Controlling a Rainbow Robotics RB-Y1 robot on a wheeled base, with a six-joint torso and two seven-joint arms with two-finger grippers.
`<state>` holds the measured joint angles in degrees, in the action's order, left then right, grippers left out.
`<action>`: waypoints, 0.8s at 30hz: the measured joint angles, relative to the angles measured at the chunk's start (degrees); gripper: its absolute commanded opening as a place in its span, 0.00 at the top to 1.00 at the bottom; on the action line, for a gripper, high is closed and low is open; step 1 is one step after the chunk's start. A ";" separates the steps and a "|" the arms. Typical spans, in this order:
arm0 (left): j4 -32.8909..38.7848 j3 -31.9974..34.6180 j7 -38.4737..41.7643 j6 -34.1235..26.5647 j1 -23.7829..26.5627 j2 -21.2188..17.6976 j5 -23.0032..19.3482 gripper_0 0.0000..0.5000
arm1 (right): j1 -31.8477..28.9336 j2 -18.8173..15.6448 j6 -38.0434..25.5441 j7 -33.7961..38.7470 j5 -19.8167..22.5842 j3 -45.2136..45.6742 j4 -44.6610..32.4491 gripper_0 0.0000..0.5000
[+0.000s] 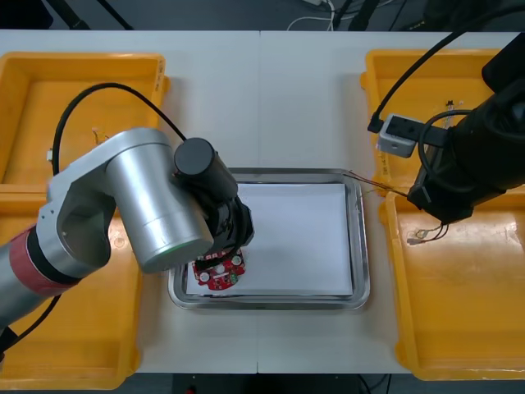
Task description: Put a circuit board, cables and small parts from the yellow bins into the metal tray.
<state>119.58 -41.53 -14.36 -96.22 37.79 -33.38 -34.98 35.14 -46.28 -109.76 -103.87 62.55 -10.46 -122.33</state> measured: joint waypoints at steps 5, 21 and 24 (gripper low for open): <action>-0.02 3.78 -0.08 -2.19 2.23 -1.38 -4.65 0.00 | 1.42 1.14 0.00 -0.04 -1.88 -3.37 -0.05 1.00; -9.30 25.50 -26.08 -11.61 3.07 -1.99 -11.63 0.00 | 6.45 6.13 2.47 -0.57 -11.26 -17.72 -0.09 1.00; -12.29 26.86 -27.78 -11.63 3.75 -2.46 -11.68 0.00 | 6.95 6.40 4.62 -0.58 -12.10 -20.45 -0.09 1.00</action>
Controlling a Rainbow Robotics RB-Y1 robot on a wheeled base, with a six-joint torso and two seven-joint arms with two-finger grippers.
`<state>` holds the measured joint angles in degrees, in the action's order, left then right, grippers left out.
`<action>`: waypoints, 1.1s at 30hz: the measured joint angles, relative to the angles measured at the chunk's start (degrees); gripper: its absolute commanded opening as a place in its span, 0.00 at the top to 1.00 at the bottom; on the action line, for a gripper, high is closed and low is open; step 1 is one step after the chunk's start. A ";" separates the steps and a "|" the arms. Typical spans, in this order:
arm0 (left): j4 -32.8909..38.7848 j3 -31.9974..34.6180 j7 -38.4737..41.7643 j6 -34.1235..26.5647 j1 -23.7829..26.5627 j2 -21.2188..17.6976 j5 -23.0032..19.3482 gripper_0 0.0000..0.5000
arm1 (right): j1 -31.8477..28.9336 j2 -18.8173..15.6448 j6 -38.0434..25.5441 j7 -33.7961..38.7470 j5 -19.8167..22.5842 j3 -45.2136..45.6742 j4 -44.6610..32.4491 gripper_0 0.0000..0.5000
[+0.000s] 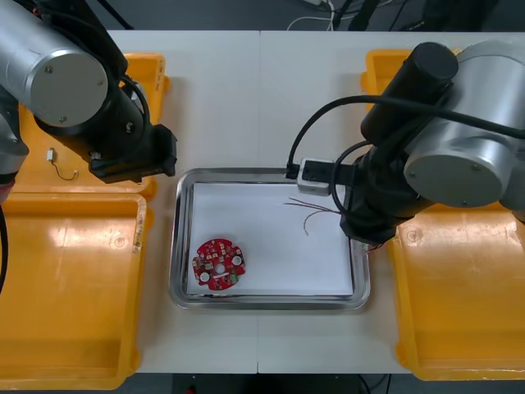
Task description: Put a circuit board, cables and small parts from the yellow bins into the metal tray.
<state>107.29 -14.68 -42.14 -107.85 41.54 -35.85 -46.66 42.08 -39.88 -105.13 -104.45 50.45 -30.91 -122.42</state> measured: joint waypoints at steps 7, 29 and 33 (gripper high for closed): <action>-5.60 2.69 -0.07 -1.38 2.26 -1.69 -0.19 0.00 | 0.43 0.00 3.65 -0.29 -2.25 -5.76 0.00 1.00; -20.64 15.11 -24.05 -1.71 6.93 -4.25 7.27 0.00 | 0.52 -2.12 11.26 -3.95 -4.74 -17.35 1.21 1.00; -22.92 16.07 -28.67 -1.71 6.95 -4.32 10.11 0.00 | 0.54 -2.04 11.31 -5.75 -4.58 -17.59 2.44 1.00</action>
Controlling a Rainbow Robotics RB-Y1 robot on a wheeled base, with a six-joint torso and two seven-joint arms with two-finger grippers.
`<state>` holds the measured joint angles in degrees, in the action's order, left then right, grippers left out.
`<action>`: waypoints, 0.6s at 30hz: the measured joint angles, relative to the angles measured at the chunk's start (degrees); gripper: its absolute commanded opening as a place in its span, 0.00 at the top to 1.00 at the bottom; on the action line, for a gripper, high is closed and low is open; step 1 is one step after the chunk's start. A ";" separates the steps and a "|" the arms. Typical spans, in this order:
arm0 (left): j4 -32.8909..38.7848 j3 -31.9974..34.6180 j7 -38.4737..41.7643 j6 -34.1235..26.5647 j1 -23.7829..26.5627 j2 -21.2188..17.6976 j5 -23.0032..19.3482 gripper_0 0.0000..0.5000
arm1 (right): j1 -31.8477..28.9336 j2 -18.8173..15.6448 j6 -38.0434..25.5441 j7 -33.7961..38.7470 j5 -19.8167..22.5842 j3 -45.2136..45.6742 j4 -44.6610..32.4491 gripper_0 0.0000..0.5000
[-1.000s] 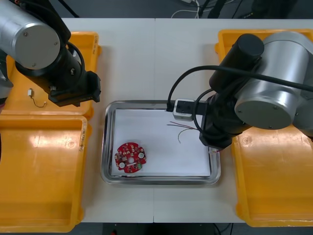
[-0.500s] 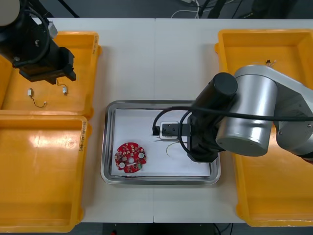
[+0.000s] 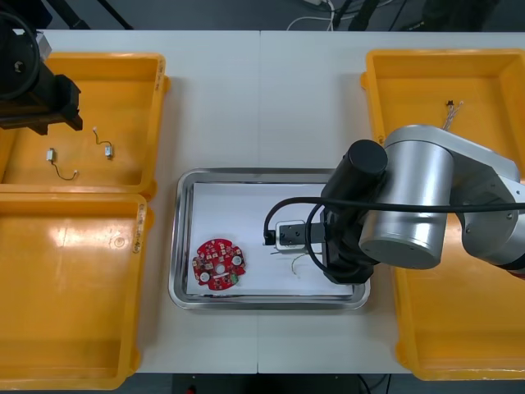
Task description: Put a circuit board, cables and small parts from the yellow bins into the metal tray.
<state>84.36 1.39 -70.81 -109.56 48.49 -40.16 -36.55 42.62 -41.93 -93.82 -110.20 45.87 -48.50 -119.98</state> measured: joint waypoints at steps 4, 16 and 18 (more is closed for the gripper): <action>-2.78 1.75 -8.35 0.00 0.05 0.00 1.51 0.00 | 0.02 0.37 0.01 -1.51 -0.20 -0.68 1.24 1.00; -12.64 5.05 -16.27 4.77 1.96 -0.01 6.10 0.00 | 0.05 3.06 2.18 -1.51 -0.32 -1.53 5.77 1.00; -14.46 5.41 -16.66 7.33 2.01 -0.01 6.30 0.00 | 0.06 3.21 2.49 -1.51 -0.41 -1.93 5.80 1.00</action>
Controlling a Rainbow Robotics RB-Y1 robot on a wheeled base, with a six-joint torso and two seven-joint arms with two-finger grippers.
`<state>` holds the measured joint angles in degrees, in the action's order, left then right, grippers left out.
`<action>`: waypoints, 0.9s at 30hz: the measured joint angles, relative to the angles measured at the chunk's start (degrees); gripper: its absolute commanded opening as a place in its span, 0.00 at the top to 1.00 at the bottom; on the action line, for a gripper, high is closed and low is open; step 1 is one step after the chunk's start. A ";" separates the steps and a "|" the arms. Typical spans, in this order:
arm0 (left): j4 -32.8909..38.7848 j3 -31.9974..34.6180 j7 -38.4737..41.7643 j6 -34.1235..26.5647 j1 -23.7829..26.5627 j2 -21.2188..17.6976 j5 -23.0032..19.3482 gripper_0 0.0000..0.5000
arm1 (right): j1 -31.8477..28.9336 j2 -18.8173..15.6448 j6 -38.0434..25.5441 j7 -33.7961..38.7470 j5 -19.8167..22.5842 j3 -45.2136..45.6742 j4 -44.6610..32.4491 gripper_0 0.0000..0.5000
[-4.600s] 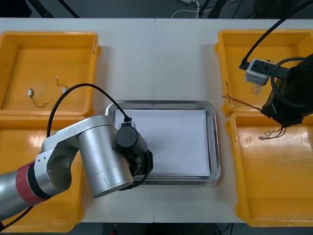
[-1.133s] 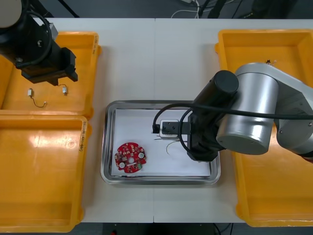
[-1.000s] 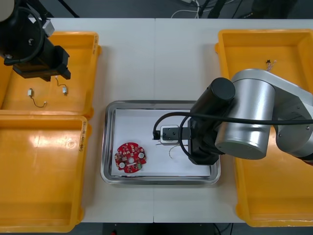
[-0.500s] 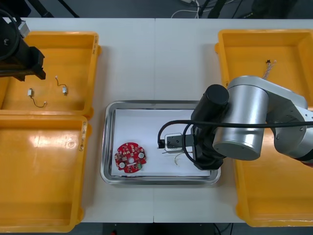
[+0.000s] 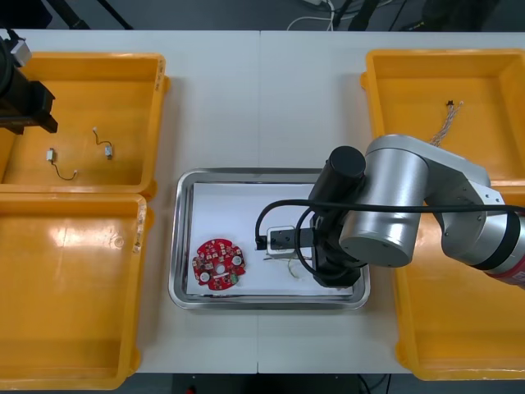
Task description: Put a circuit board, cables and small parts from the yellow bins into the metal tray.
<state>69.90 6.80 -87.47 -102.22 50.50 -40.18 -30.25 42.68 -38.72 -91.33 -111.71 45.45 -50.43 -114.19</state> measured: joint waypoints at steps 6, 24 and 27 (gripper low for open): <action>-4.94 0.72 -6.20 5.57 0.05 0.00 0.01 0.00 | 0.00 0.05 0.01 0.00 -0.19 -0.86 0.00 1.00; -13.15 0.80 -10.66 16.29 -0.12 0.00 -0.36 0.00 | -0.01 1.14 0.01 0.00 -4.01 -1.48 0.02 0.87; -13.15 0.80 -10.92 17.68 -0.36 0.00 -0.80 0.00 | -0.01 1.23 0.01 0.01 -4.44 -1.48 0.02 0.67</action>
<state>56.75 7.60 -98.39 -84.54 50.14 -40.18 -31.05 42.67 -37.49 -91.32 -111.70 41.01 -51.91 -114.16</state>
